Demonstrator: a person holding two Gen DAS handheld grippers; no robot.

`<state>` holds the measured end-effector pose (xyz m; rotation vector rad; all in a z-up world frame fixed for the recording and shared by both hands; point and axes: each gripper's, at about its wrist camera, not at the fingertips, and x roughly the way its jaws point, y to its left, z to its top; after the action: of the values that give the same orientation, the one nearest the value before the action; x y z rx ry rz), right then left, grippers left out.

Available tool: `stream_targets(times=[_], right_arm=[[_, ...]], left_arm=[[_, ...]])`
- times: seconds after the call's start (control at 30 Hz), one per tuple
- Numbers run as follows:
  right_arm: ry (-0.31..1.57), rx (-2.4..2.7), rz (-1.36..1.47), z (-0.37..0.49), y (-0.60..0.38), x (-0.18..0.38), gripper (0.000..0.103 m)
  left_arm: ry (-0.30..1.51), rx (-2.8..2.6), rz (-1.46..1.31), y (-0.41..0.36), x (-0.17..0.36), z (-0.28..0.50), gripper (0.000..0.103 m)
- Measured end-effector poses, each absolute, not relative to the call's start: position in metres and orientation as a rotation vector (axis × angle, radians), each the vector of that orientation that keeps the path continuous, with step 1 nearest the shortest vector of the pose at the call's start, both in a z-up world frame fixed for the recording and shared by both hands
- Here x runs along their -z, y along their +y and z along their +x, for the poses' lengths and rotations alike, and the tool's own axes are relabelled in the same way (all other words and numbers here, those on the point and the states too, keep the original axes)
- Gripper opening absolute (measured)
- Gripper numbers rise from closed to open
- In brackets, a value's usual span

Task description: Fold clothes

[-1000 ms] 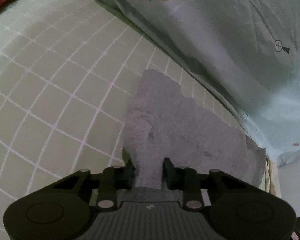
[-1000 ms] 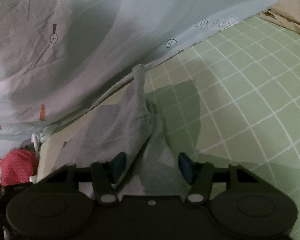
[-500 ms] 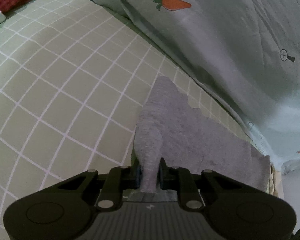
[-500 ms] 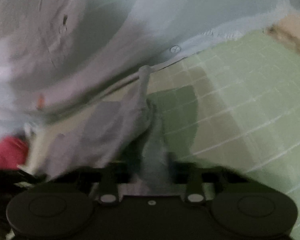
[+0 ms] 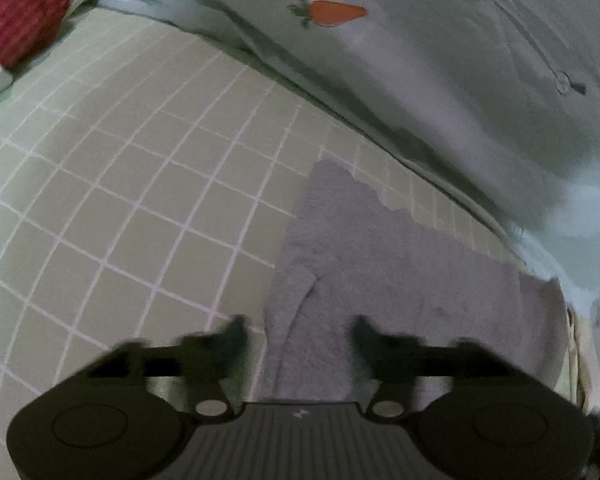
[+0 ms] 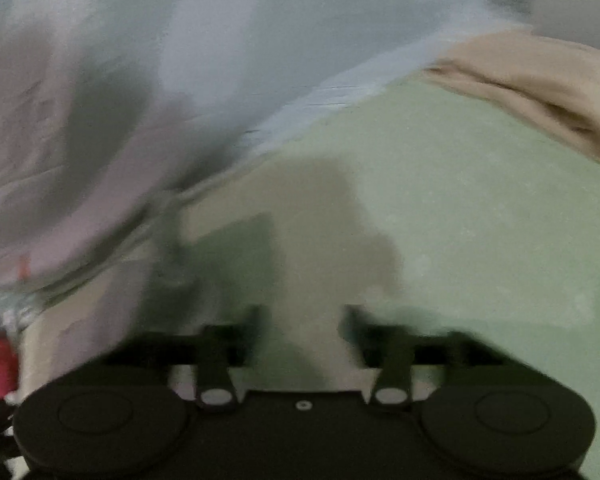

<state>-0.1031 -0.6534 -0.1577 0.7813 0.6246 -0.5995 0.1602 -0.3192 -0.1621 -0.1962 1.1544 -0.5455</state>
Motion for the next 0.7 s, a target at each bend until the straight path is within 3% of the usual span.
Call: stream_targets(times=[0.03, 0.13, 0.27, 0.4, 0.5, 0.57, 0.67, 0.7], right_arm=[[0.618, 0.546, 0.781, -0.093, -0.650, 0.158, 0.076], [0.622, 0.409, 0.800, -0.061, -0.640, 0.161, 0.079], [0.606, 0.422, 0.697, -0.037, -0.629, 0.152, 0.080], [0.573, 0.460, 0.473, -0.019, -0.627, 0.128, 0.077], [0.563, 0.444, 0.385, -0.005, -0.632, 0.119, 0.061], [0.593, 0.433, 0.374, 0.008, -0.637, 0.120, 0.039], [0.670, 0.432, 0.355, 0.026, -0.640, 0.129, 0.022], [0.690, 0.436, 0.342, 0.030, -0.640, 0.131, 0.016]], left_arm=[[1.163, 0.567, -0.210, -0.318, 0.163, 0.160, 0.084], [1.210, 0.603, -0.236, -0.315, 0.171, 0.159, 0.087], [1.199, 0.544, -0.167, -0.318, 0.177, 0.157, 0.087], [1.073, 0.509, -0.098, -0.321, 0.160, 0.167, 0.087], [0.976, 0.525, -0.082, -0.327, 0.148, 0.186, 0.085], [0.953, 0.560, -0.082, -0.339, 0.146, 0.201, 0.078], [0.948, 0.620, -0.060, -0.364, 0.151, 0.214, 0.060], [0.958, 0.641, -0.051, -0.372, 0.154, 0.218, 0.049]])
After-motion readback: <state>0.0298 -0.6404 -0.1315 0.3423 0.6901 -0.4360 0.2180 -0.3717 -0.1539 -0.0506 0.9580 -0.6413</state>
